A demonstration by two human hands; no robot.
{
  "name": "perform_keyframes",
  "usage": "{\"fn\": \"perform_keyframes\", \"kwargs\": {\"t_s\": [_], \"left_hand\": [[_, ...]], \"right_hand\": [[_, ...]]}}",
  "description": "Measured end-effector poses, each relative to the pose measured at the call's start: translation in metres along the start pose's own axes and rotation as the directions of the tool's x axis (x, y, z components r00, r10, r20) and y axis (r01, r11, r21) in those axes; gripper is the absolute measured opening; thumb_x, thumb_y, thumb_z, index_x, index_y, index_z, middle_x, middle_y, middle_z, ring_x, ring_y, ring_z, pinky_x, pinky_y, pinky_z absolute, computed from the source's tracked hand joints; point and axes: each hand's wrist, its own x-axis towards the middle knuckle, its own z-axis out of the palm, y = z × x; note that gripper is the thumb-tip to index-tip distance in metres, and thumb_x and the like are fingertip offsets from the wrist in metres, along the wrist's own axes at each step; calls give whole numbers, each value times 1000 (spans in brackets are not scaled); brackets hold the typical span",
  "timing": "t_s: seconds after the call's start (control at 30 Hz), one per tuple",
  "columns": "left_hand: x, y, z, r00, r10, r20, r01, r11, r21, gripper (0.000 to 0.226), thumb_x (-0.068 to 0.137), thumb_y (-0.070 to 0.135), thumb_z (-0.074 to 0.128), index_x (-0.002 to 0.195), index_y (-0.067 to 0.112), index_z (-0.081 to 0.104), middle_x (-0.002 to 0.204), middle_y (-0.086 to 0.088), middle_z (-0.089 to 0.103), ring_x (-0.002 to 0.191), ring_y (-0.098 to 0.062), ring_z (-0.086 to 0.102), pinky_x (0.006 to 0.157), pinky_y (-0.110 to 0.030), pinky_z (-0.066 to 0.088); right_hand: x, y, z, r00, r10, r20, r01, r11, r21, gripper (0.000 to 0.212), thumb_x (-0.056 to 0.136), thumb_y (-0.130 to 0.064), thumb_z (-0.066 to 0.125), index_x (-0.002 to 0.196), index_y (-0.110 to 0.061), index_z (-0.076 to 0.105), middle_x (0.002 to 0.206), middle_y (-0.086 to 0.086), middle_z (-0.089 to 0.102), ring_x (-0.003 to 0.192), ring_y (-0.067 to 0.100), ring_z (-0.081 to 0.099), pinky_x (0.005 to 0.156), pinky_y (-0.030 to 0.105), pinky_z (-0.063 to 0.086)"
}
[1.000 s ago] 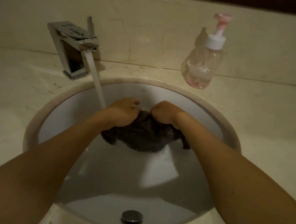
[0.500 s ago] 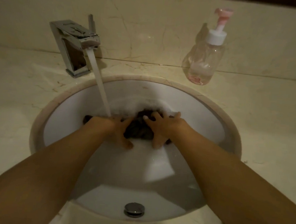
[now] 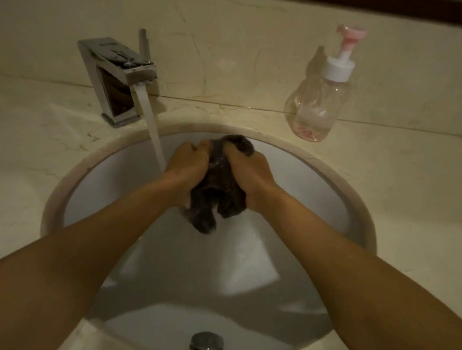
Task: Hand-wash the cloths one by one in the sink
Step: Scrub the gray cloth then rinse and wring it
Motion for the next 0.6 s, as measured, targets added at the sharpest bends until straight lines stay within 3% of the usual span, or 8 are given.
{"fn": "perform_keyframes", "kwargs": {"t_s": [0.07, 0.13, 0.23, 0.3, 0.37, 0.43, 0.5, 0.6], "left_hand": [[3, -6, -3, 998, -24, -59, 22, 999, -38, 41, 101, 44, 40, 109, 12, 64, 107, -14, 69, 92, -28, 67, 75, -34, 54], [3, -9, -4, 996, -87, -29, 83, 988, -131, 36, 103, 34, 41, 96, 11, 68, 94, -16, 72, 84, -28, 69, 66, -31, 52], [-16, -3, 4, 999, -40, 37, 43, 995, -91, 42, 102, 43, 47, 94, 11, 72, 85, -15, 72, 76, -31, 69, 69, -37, 57], [-27, -1, 16, 995, -1, 104, 0, 1000, 4, 46, 102, 52, 45, 98, 16, 73, 92, -11, 74, 86, -30, 70, 82, -42, 58], [-36, 0, 19, 995, 35, 97, -41, 997, 59, 42, 103, 52, 43, 100, 21, 71, 95, -6, 73, 91, -26, 68, 89, -42, 56], [-34, 4, 15, 997, 75, -4, -75, 996, 38, 35, 103, 45, 46, 96, 21, 70, 94, -6, 73, 89, -25, 68, 89, -42, 56], [-20, 5, 0, 989, 117, -86, -114, 993, 39, 28, 104, 31, 47, 98, 17, 70, 101, -8, 72, 90, -25, 68, 85, -39, 57], [-1, 3, -18, 997, 67, -38, -66, 997, 42, 32, 106, 24, 45, 120, 6, 67, 118, -17, 66, 101, -30, 66, 90, -39, 54]], "right_hand": [[-17, -1, 14, 996, -45, 76, 45, 999, -3, 37, 94, -52, 65, 114, -21, 68, 100, 4, 74, 91, 24, 73, 88, 41, 61], [-25, -1, 23, 991, -93, 91, 96, 995, -31, 35, 95, -54, 64, 115, -26, 64, 98, 1, 72, 89, 20, 72, 88, 41, 61], [-10, -2, 7, 992, -105, -70, 95, 987, -129, 32, 95, -52, 61, 114, -28, 67, 106, -1, 72, 97, 22, 69, 95, 43, 57], [1, -1, -8, 984, -92, -151, 67, 984, -164, 36, 93, -50, 63, 118, -24, 69, 110, 1, 72, 101, 25, 67, 98, 46, 55], [4, 1, -9, 987, -84, -140, 57, 981, -185, 37, 94, -49, 64, 118, -21, 70, 111, 4, 72, 102, 26, 67, 99, 48, 54], [-5, -4, -4, 996, -37, -87, 26, 992, -126, 37, 95, -50, 63, 116, -21, 70, 109, 5, 73, 100, 26, 68, 98, 47, 56], [-18, -7, 6, 997, 46, 68, -45, 999, -9, 36, 95, -54, 64, 110, -23, 71, 103, 5, 75, 94, 25, 71, 93, 45, 59], [-36, -5, 25, 983, -3, 185, 19, 996, -86, 40, 94, -60, 61, 114, -26, 65, 95, -2, 69, 87, 20, 69, 86, 39, 59]]}}
